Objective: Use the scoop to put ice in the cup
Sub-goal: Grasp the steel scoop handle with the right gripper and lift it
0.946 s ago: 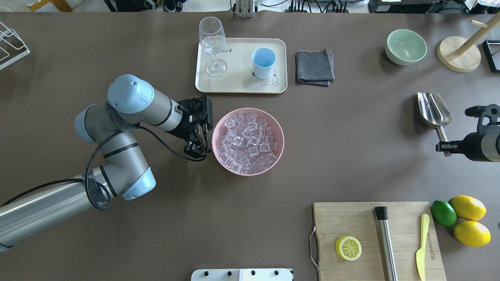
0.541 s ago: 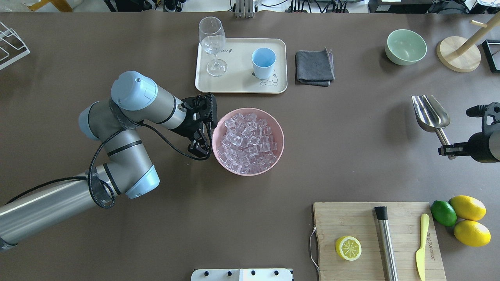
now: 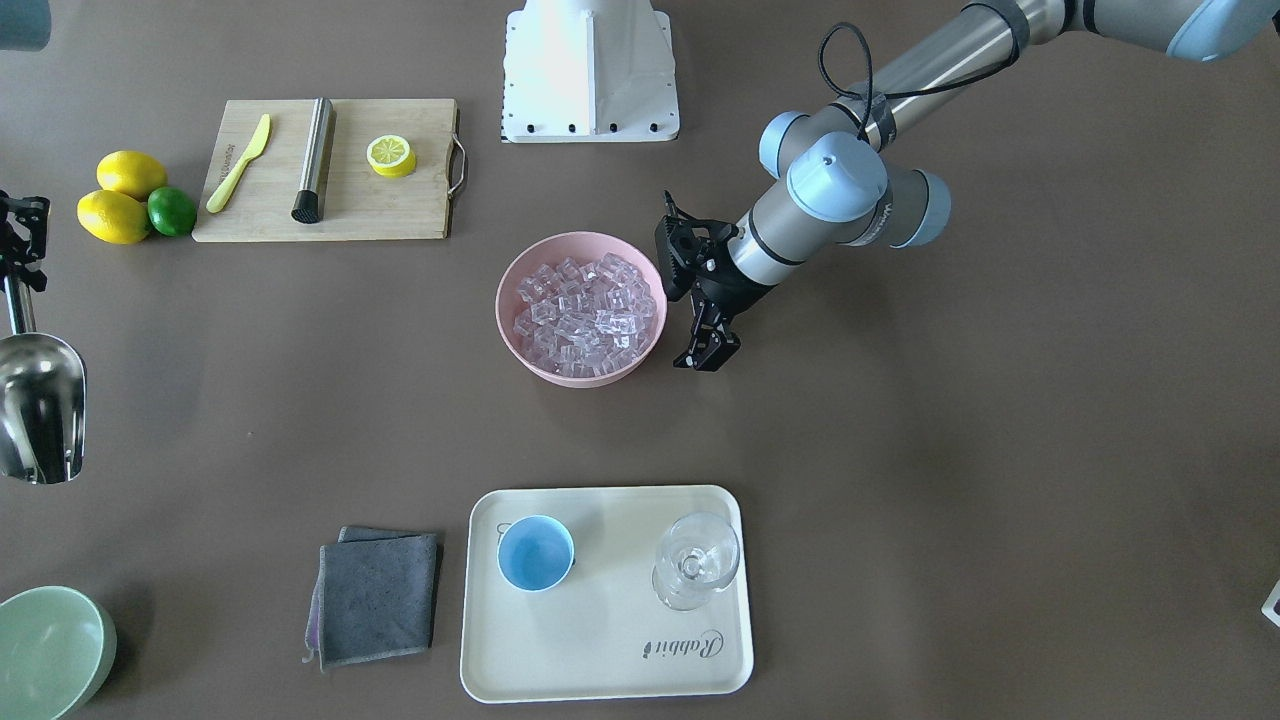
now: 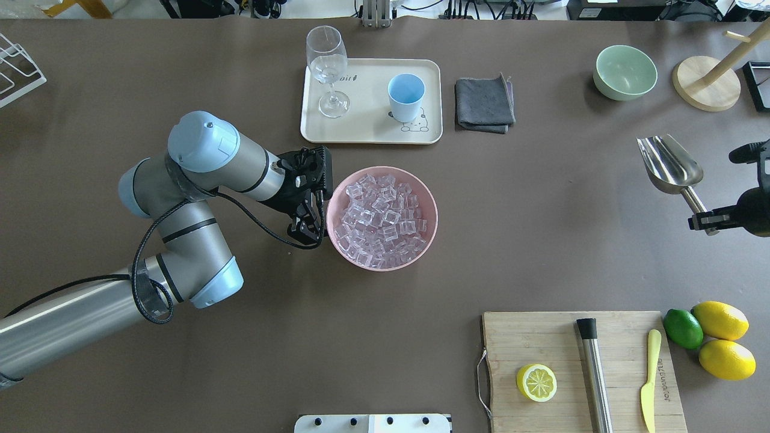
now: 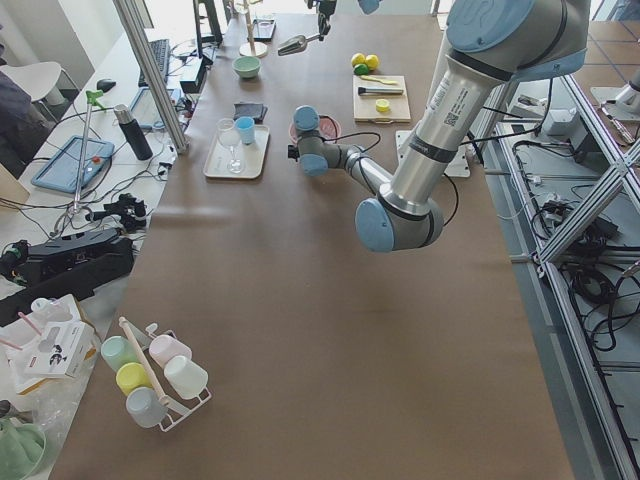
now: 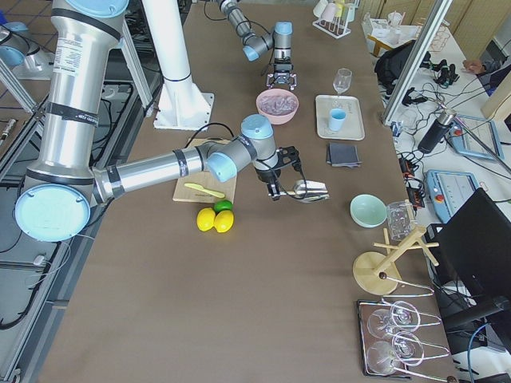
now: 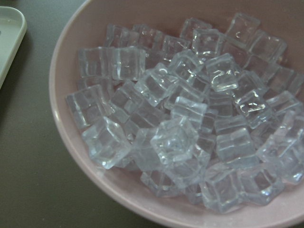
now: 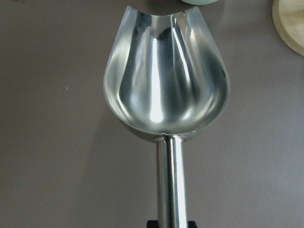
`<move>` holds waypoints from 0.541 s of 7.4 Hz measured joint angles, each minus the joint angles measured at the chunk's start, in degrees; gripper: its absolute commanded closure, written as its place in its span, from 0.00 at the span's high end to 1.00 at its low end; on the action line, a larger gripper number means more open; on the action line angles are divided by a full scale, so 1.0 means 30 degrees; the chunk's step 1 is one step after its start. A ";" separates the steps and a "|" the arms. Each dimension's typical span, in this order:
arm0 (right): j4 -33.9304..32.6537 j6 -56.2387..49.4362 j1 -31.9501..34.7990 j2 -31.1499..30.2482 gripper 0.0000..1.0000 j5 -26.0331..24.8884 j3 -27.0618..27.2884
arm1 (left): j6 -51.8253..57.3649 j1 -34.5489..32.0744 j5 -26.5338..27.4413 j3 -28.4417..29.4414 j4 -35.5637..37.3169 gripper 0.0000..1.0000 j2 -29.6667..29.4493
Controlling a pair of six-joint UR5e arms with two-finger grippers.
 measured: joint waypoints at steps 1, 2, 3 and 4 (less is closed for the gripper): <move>-0.0277 -0.1131 0.0520 0.0241 0.00 0.0657 0.0104 | -0.0016 0.0040 -0.0001 -0.0047 0.0004 0.99 0.0029; -0.0342 -0.1982 0.0736 0.0327 0.00 0.1023 0.0333 | -0.0034 0.0070 -0.0001 -0.0059 0.0009 0.99 0.0035; -0.0391 -0.3588 0.0827 0.0359 0.00 0.1232 0.0585 | -0.0045 0.0083 0.0013 -0.0056 0.0023 0.99 0.0031; -0.0441 -0.4928 0.0867 0.0246 0.00 0.1332 0.1085 | -0.0054 0.0090 0.0020 -0.0053 0.0033 0.99 0.0023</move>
